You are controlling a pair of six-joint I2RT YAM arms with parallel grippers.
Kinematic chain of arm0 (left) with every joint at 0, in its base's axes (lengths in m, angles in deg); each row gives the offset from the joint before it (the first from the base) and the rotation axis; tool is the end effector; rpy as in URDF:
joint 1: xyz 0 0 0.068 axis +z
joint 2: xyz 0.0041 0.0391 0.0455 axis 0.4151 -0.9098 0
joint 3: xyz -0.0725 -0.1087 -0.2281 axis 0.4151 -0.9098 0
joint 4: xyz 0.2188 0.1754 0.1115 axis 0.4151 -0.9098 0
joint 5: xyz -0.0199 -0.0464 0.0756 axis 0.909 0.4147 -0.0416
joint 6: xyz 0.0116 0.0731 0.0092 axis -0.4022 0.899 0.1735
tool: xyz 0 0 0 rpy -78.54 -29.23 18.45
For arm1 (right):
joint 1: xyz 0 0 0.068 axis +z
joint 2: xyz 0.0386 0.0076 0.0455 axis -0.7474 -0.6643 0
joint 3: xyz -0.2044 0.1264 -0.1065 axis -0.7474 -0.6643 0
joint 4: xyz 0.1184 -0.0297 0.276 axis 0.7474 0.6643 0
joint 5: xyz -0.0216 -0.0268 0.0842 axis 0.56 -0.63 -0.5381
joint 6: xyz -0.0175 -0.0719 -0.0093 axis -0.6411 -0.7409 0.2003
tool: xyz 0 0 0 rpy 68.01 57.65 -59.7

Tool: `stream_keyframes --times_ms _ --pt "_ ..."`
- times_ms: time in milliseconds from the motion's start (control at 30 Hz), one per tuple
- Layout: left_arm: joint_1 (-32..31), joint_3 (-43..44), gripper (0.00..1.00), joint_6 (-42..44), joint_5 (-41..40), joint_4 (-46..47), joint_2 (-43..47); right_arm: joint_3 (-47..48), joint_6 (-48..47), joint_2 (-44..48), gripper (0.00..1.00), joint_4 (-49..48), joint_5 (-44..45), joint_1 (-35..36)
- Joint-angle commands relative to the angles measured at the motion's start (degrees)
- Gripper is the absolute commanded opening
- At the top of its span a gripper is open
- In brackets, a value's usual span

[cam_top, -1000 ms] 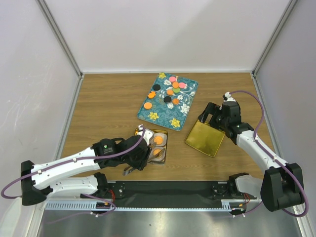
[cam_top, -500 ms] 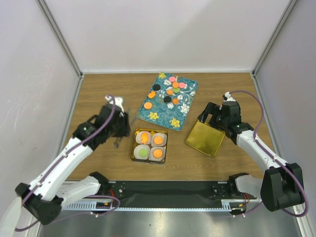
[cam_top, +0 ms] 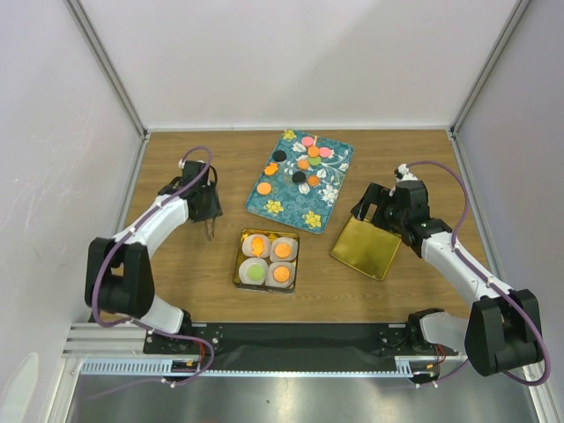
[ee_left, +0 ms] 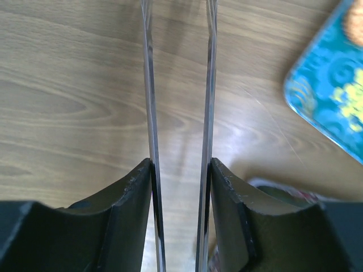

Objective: Pack the cookies

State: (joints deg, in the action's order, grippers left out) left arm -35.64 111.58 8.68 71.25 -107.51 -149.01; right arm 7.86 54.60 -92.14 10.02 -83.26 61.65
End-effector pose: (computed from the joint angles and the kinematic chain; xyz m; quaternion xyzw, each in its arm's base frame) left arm 0.3499 -0.0592 0.1751 -0.1243 0.9490 -0.0134 0.2896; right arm 0.3056 0.0798 0.1931 0.0899 0.8886 0.2098 0.3980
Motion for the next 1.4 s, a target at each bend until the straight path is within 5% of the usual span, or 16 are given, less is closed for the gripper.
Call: stream_keyframes --times_ms 0,267,633,833,933,1000,1233,1367 --pt "1.88 1.96 0.48 -0.27 -1.43 4.92 -2.21 0.91 -1.27 0.45 1.00 -3.42 -0.73 -0.01" --pt "3.38 2.67 0.54 -0.79 -3.20 5.71 -9.68 0.91 -1.09 -1.22 1.00 -4.39 -1.35 0.43" --pt "3.38 7.76 0.86 -0.97 -3.63 3.80 -13.56 0.82 -3.82 -0.34 1.00 -3.16 1.82 0.26" --pt "3.29 6.01 0.98 -1.41 -7.77 2.29 -2.77 2.75 -2.51 -3.77 1.00 0.25 4.27 -0.97" --pt "2.77 5.39 0.98 -0.62 -3.15 2.20 6.87 3.28 -0.40 -2.90 1.00 4.55 9.45 -1.15" --pt "0.58 5.74 0.97 2.09 0.39 2.03 12.00 3.28 1.63 -1.59 1.00 6.93 12.00 -1.15" --pt "-23.04 2.07 0.95 5.53 7.51 0.53 25.55 -2.33 7.16 9.11 0.98 20.54 20.27 -2.99" --pt "-27.81 -2.95 0.92 5.36 16.45 1.93 29.76 -6.81 10.68 17.92 0.94 23.99 20.19 -5.19"
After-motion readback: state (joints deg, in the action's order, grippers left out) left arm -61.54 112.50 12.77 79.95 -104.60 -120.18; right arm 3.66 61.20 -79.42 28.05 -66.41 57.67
